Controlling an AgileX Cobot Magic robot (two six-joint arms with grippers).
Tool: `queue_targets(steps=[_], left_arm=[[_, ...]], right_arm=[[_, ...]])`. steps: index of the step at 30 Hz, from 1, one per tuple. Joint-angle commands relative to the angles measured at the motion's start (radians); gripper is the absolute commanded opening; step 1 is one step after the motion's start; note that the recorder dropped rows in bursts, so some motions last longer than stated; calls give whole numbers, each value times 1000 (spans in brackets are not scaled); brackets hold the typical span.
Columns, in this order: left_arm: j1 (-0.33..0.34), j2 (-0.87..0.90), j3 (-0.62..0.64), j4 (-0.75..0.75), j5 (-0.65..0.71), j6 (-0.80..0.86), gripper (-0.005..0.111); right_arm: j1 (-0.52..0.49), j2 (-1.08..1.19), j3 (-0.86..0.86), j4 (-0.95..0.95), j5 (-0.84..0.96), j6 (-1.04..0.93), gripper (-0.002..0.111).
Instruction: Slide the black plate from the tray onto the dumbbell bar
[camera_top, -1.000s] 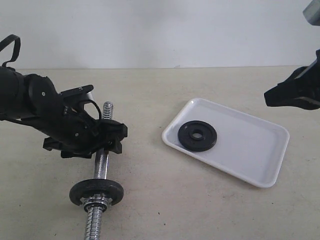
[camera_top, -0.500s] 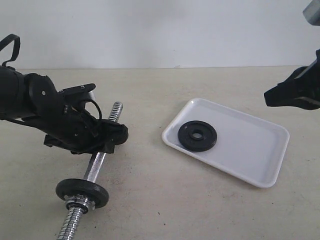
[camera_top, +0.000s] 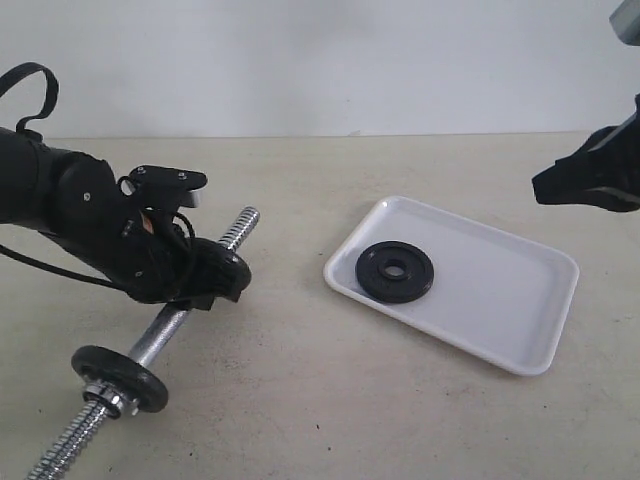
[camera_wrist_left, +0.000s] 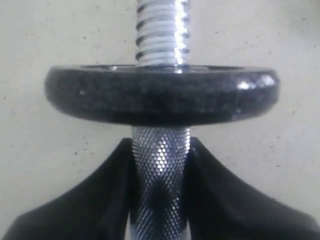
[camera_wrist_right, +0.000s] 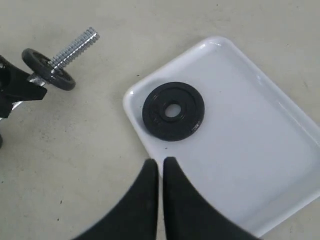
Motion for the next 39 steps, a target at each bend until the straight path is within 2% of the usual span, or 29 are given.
queue_targets(steps=[1, 9, 14, 19, 24, 28, 32, 39], left_arm=[[-3, 6, 4, 148, 53, 33, 4], [-3, 6, 4, 382, 127, 70, 4], [-8, 6, 4, 420, 128, 70, 4], [-44, 6, 4, 470, 141, 84, 4], [-97, 6, 4, 470, 142, 159, 4], [-105, 6, 4, 459, 135, 159, 4], [-105, 6, 4, 449, 110, 123, 4], [-105, 6, 4, 431, 107, 109, 4]], right_arm=[[2, -4, -6, 7, -66, -6, 0], [2, -4, -6, 50, -188, -24, 0], [2, 54, -8, 35, -55, -136, 0], [2, 147, -36, 24, -25, -204, 0], [2, 255, -100, -103, 20, -202, 0], [2, 335, -124, -131, 29, -182, 0], [50, 397, -170, -230, 28, -19, 0], [315, 474, -310, -770, -18, 428, 0]])
